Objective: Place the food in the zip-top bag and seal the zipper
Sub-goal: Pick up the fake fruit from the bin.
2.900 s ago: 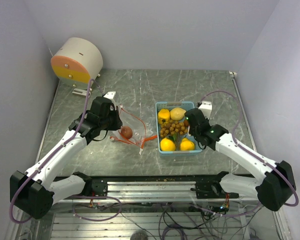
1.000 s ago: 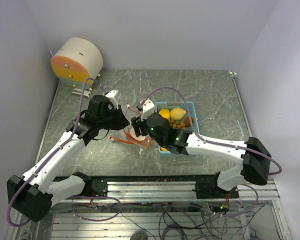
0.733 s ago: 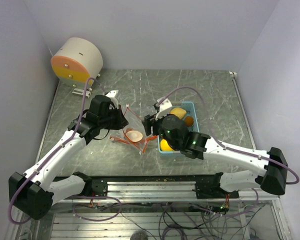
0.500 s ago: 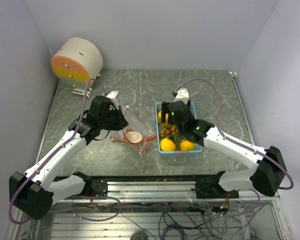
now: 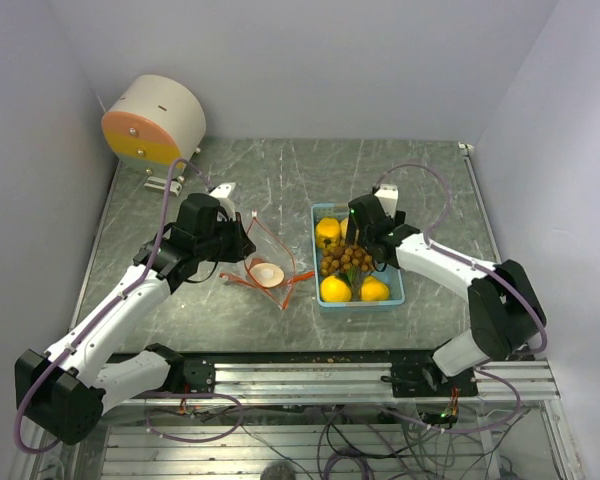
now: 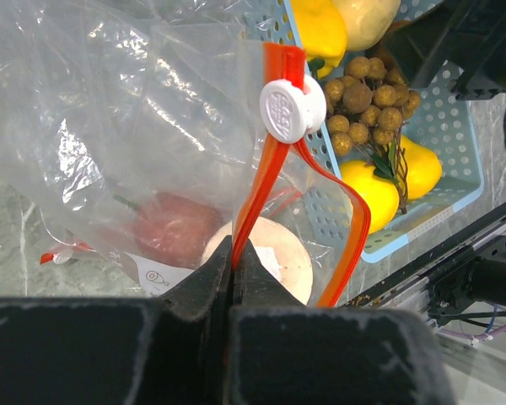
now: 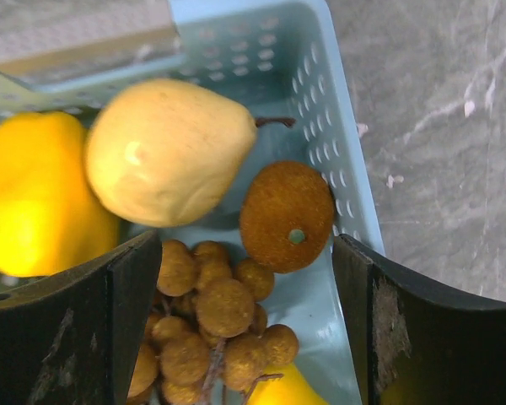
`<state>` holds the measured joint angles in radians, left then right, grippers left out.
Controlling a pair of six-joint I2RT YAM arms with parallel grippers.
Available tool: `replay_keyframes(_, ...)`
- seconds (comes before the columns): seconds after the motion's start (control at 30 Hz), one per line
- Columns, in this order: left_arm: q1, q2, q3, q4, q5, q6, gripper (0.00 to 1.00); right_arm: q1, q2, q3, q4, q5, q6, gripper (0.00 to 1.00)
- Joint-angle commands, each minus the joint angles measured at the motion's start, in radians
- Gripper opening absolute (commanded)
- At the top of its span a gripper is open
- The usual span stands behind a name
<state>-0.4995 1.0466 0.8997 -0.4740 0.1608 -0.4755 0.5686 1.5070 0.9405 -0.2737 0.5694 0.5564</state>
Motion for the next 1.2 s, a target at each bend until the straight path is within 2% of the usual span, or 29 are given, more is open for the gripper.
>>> replay_keyframes(0.0,-0.007,-0.020,-0.007,0.027,0.017,0.021,0.07,-0.025,0.028,-0.044,0.025,-0.003,0.050,0.81)
replay_keyframes(0.37,-0.006,-0.007,-0.004,0.029,0.023,0.033,0.07,-0.050,0.121,-0.063,0.087,0.014,0.067,0.75)
replay_keyframes(0.57,-0.007,-0.005,-0.002,0.028,0.025,0.037,0.07,-0.051,0.140,-0.059,0.099,0.048,0.077,0.65)
replay_keyframes(0.67,-0.007,-0.009,-0.005,0.028,0.020,0.038,0.07,-0.050,0.098,-0.075,0.110,0.049,0.072,0.50)
replay_keyframes(0.73,-0.007,-0.008,-0.005,0.029,0.022,0.038,0.07,-0.051,0.055,-0.087,0.112,0.044,0.059,0.46)
replay_keyframes(0.97,-0.007,-0.014,-0.013,0.032,0.017,0.030,0.07,-0.024,-0.130,-0.084,0.054,-0.060,0.005,0.39)
replay_keyframes(1.07,-0.007,-0.015,-0.016,0.034,0.016,0.028,0.07,0.045,-0.206,-0.072,0.050,-0.125,-0.044,0.39)
replay_keyframes(1.17,-0.006,-0.016,-0.016,0.038,0.015,0.022,0.07,0.159,-0.264,-0.059,0.121,-0.259,-0.124,0.39)
